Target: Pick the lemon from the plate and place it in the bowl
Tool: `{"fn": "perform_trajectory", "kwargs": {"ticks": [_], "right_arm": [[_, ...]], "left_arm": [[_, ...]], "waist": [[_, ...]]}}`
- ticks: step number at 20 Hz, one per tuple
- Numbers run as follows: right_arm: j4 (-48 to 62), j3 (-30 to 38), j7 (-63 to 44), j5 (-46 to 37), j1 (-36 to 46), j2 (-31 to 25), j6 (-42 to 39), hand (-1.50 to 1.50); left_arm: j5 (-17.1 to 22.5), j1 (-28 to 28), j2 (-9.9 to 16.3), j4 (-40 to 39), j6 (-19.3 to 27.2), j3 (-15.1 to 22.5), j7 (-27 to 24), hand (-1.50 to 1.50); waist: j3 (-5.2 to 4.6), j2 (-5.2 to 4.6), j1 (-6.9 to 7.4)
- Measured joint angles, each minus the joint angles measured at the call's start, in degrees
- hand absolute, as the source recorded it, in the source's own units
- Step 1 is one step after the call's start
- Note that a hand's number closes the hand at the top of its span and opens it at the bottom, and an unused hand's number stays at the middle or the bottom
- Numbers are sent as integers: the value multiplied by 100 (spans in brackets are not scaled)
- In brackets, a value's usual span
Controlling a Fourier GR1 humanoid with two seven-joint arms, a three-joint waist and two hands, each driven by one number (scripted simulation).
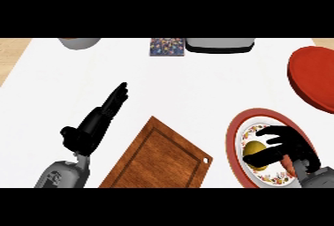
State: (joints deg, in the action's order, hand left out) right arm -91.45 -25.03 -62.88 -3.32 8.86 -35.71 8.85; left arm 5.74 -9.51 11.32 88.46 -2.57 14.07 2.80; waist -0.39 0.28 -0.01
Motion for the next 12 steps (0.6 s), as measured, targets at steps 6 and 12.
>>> {"fn": "perform_trajectory", "kwargs": {"ticks": [6, 12], "right_arm": [[137, 84, 60, -599, 3, 333, 6, 150], [1442, 113, 610, -1050, 1394, 199, -549, 150]], "left_arm": [[-47, 196, 22, 167, -191, -106, 9, 0], [-86, -67, -120, 61, -271, -36, 60, 0]], "waist": [[7, -1, 7], [35, -92, 272]]}}
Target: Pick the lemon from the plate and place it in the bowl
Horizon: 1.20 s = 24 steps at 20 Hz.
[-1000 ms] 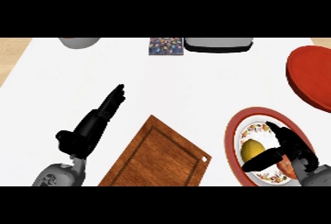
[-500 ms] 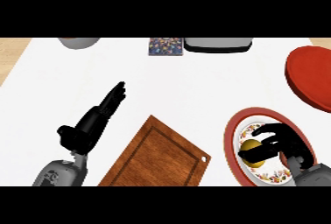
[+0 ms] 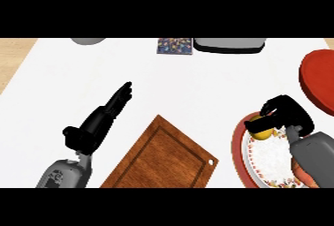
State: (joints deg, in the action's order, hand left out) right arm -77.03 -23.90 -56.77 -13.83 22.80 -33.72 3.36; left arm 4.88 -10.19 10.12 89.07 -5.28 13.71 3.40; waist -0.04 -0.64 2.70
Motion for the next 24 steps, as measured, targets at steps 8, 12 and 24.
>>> {"fn": "perform_trajectory", "kwargs": {"ticks": [8, 12, 24], "right_arm": [[2148, -244, 543, -1183, 1785, -4, -193, 150], [2711, -263, 561, -1854, 2407, 11, 331, 150], [3376, 679, 806, -2559, 3384, 19, 2119, 150]], "left_arm": [[-50, -21, -60, -21, -44, 55, -31, 0], [-85, 72, -82, 88, 4, 68, 39, 0], [-191, 171, -149, 149, 76, -10, 76, 0]], "waist": [[7, -33, 131], [8, -6, 54], [5, 36, -148]]}}
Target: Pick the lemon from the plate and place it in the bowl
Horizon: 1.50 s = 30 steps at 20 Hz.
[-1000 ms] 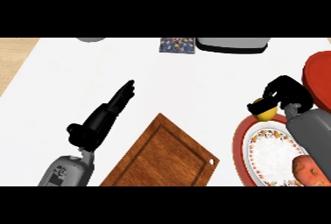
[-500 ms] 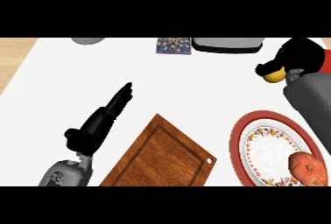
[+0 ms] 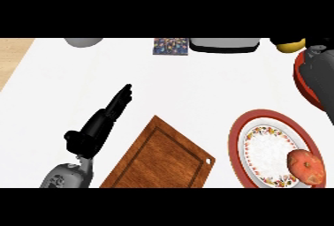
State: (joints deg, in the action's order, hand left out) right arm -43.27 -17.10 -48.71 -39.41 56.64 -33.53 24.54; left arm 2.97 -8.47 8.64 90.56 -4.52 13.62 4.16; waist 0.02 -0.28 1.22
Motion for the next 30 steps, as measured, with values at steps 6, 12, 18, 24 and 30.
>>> {"fn": "perform_trajectory", "kwargs": {"ticks": [6, 12, 18, 24, 30], "right_arm": [[839, 282, 363, -293, -29, -244, 217, 150], [1663, 443, 849, -677, -156, -669, 809, 150], [2491, 950, 1523, -259, -190, -826, 313, 150], [2929, 1758, 2448, 602, -226, -980, -476, -150], [3078, 2252, 3477, 977, -367, -1136, -191, -150]], "left_arm": [[-17, -32, -32, -102, -60, -88, -34, 0], [-55, 51, -20, 33, -116, -86, -16, 0], [-41, 43, -13, 48, -186, -134, -5, 0], [-72, -14, -56, 1, -193, -141, -38, 0], [-43, 5, -55, 3, -288, -165, -66, 0]], "waist": [[0, -8, -16], [3, -21, 23], [10, -48, 61], [21, -76, 92], [23, -81, 118]]}}
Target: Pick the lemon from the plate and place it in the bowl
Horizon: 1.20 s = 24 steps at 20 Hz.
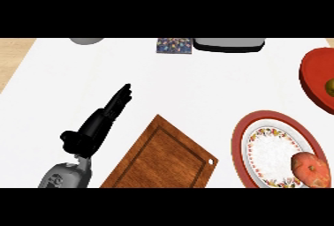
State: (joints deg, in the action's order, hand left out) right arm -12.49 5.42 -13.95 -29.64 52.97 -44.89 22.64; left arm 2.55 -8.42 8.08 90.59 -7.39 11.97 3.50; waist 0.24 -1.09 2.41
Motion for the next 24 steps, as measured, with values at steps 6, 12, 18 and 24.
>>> {"fn": "perform_trajectory", "kwargs": {"ticks": [6, 12, 18, 24], "right_arm": [[-50, 585, 396, 434, -33, -167, 811, -150], [-197, 1360, 806, 1142, -386, -401, 1164, -150], [-406, 2153, 1483, 1908, -1211, -705, 1210, -150], [-783, 2943, 2332, 2757, -2441, -898, 697, -150]], "left_arm": [[-49, -99, -46, -93, 46, -53, 44, 0], [-54, -9, -43, -52, 48, -119, 25, 0], [-46, 103, -46, 20, 40, -184, 64, 0], [-72, 212, -18, 18, 18, -277, -8, 0]], "waist": [[-2, 15, -51], [-11, 64, -155], [-15, 96, -241], [-20, 126, -334]]}}
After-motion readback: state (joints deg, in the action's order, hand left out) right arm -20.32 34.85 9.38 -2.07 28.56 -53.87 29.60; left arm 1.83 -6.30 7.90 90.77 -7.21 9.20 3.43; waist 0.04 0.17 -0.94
